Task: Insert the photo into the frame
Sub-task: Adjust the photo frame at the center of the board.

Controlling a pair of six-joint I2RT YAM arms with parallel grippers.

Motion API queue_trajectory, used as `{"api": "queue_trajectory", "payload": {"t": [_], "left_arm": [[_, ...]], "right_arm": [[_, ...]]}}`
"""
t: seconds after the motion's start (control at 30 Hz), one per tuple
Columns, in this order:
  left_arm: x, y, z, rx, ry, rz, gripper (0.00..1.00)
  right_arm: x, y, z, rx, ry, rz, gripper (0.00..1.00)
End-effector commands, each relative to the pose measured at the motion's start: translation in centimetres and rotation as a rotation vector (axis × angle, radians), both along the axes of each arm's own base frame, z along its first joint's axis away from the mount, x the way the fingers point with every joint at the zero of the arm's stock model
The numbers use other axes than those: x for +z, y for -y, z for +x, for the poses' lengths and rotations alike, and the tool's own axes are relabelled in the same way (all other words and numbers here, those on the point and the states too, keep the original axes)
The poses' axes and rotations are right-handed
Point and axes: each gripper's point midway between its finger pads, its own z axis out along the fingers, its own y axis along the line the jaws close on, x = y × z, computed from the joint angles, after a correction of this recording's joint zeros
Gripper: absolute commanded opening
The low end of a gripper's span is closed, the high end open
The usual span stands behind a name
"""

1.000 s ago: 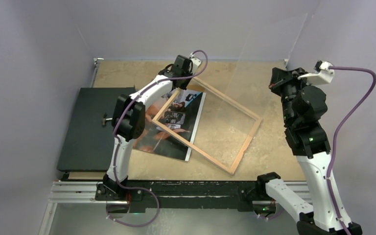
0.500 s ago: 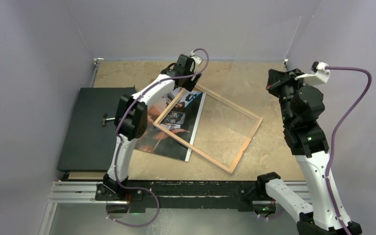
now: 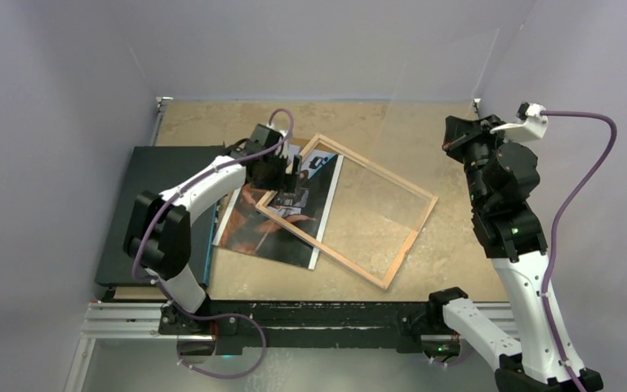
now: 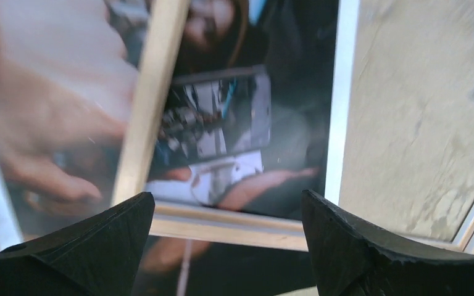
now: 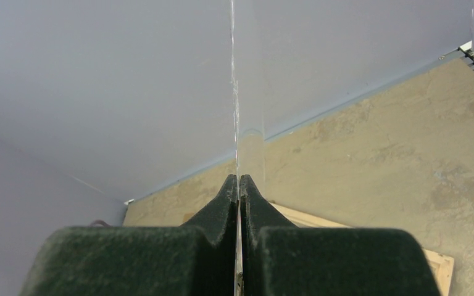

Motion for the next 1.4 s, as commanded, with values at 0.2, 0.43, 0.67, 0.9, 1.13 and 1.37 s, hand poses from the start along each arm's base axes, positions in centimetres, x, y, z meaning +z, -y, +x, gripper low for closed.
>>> {"api": "queue_trajectory", "payload": {"t": [0.2,0.43,0.67,0.9,1.13,1.37], "left_arm": [[-7.7,0.8,-6.2,0.028,-0.274,-0.048,0.87],[-3.0,1.9,-2.7,-0.015,-0.139,-0.053,0.85],[2.5,1.3,-1.3,-0.059,0.058,0.004,0.85],[-2.4,-1.9,-3.6,-0.043,-0.060,0.137,0.84],[-5.2,-3.6,-0.4,-0.077,0.004,0.240,0.67],[-7.9,-4.0,0.4,-0.154,-0.017,0.259,0.40]], "right_arm": [[0.8,-0.4,0.0,0.022,0.046,0.038,0.00],[0.4,-0.6,0.4,0.029,0.037,0.037,0.00],[-0.3,-0.8,0.7,0.035,0.023,0.028,0.00],[-0.5,-1.0,0.5,0.047,0.025,0.037,0.00],[0.2,-0.8,0.0,0.042,0.035,0.035,0.00],[0.2,-0.8,0.0,0.043,0.038,0.035,0.00]]}}
